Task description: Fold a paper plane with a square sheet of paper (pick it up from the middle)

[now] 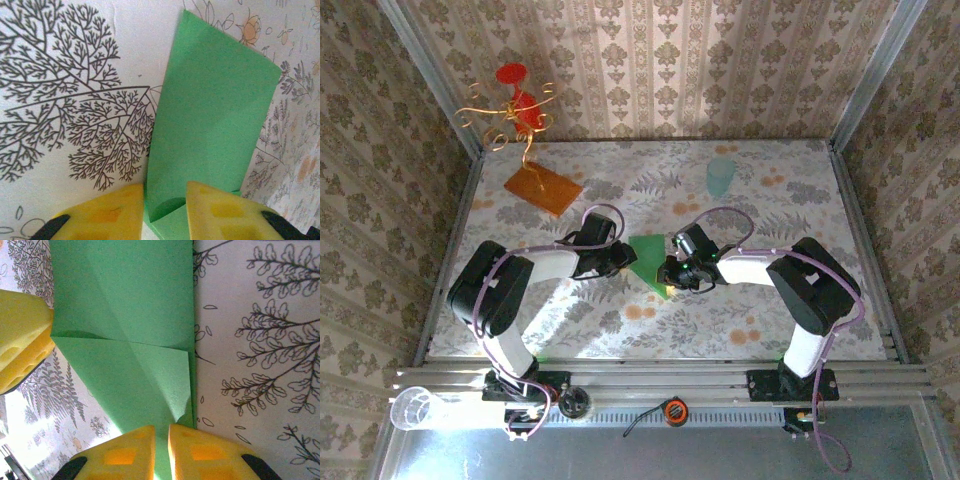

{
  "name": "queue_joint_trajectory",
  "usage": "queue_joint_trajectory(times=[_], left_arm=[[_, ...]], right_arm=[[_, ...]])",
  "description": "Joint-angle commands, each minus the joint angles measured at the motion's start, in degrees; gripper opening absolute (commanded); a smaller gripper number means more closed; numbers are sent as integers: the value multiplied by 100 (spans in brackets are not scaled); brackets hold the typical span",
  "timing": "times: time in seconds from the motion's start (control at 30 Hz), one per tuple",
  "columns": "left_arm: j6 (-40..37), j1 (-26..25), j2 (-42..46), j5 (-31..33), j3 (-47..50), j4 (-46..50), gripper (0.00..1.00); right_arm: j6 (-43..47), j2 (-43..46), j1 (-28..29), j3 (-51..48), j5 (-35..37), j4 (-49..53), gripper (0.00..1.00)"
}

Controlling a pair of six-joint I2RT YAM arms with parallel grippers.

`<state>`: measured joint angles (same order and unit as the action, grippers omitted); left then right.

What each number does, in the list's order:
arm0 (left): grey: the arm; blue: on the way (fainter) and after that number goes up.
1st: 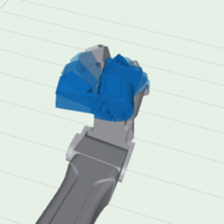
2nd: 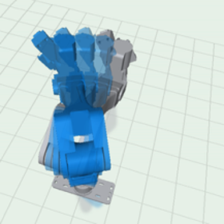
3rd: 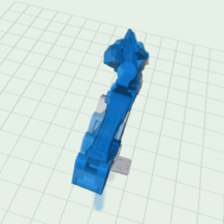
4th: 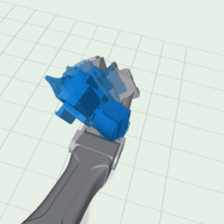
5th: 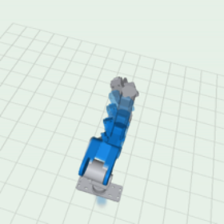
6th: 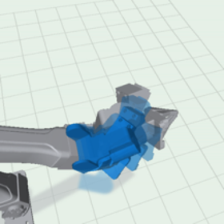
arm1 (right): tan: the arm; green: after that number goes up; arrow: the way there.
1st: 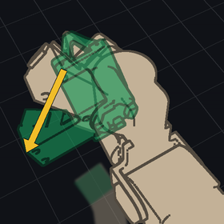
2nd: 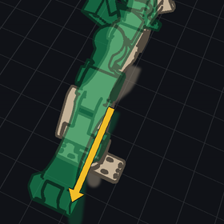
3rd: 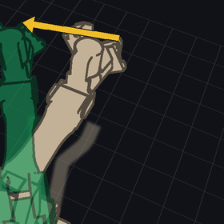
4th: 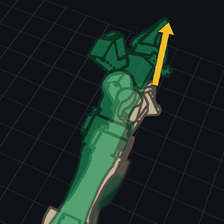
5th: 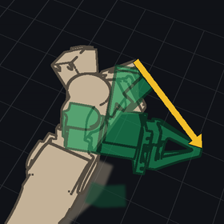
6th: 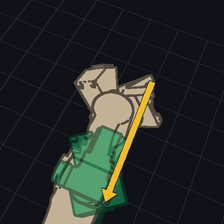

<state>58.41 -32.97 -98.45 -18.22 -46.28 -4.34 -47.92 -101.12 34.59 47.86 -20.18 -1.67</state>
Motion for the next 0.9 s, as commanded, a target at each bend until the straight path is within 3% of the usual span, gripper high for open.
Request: queue_joint_trajectory(times=[0.0, 0.27, 0.47, 0.6, 0.87], left_arm=[[88, -25, -86, -74, 25, -85, 25], [184, 1, -87, -883, 106, -883, 24], [-537, 240, -139, -1556, -72, -461, 30], [-634, 385, -260, -2061, -122, -471, 34], [-748, 397, -533, -2457, -266, -517, 34]], right_arm=[[78, -120, -48, -66, 14, 451, 19], [68, -123, -75, -77, 23, 430, 18], [83, -127, -112, -71, -3, 397, 19], [82, -157, -126, -57, -45, 385, 19], [129, -164, -145, -64, -65, 417, 19]])
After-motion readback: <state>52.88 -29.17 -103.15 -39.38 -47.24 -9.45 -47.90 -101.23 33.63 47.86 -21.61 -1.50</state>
